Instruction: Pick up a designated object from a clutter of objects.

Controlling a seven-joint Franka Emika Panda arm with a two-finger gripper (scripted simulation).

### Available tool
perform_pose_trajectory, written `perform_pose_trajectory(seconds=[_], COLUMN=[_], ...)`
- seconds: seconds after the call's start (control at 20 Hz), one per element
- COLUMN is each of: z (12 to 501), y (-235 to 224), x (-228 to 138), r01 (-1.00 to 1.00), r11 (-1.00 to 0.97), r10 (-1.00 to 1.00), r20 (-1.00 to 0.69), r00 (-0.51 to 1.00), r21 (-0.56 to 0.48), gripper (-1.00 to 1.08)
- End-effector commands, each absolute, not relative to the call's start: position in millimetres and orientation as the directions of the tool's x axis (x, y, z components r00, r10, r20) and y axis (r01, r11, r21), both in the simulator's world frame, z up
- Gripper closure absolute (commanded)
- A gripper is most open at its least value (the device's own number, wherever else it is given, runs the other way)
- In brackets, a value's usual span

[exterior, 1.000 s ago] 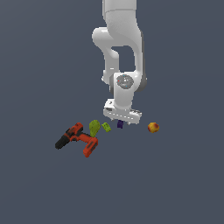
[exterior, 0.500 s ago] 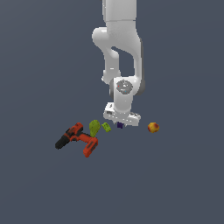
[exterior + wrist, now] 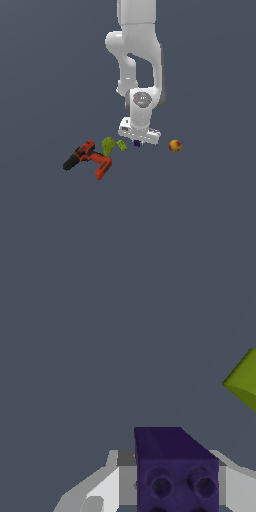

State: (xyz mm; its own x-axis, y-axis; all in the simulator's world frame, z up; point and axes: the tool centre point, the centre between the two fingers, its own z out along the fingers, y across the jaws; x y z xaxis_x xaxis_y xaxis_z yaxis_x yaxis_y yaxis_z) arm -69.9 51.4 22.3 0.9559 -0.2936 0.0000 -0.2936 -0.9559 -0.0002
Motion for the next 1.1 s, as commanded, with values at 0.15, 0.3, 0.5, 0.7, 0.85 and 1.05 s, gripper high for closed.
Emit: perform_pose_trajectory(seconds=[0.15,0.3,0.5,0.7,0.85,1.05], z=[26.2,34.3,52.0,76.9,100.2,136.4], y=[49.7,46.3,38.9,28.7,19.2,4.5], x=[-68.8,-66.7,-62.0,-55.5,-49.3,-39.5], r01=[-0.294,-0.294,-0.294,-0.294,-0.294,-0.294], r11=[-0.956,-0.956,-0.956,-0.956,-0.956,-0.956], r10=[-0.294,-0.294,-0.294,-0.294,-0.294,-0.294], r20=[0.0,0.0,0.0,0.0,0.0,0.0], r00=[0.956,0.956,0.956,0.956,0.956,0.956], r21=[0.0,0.0,0.0,0.0,-0.001,-0.002], gripper=[1.08,1.08,1.08,1.08,1.08,1.08])
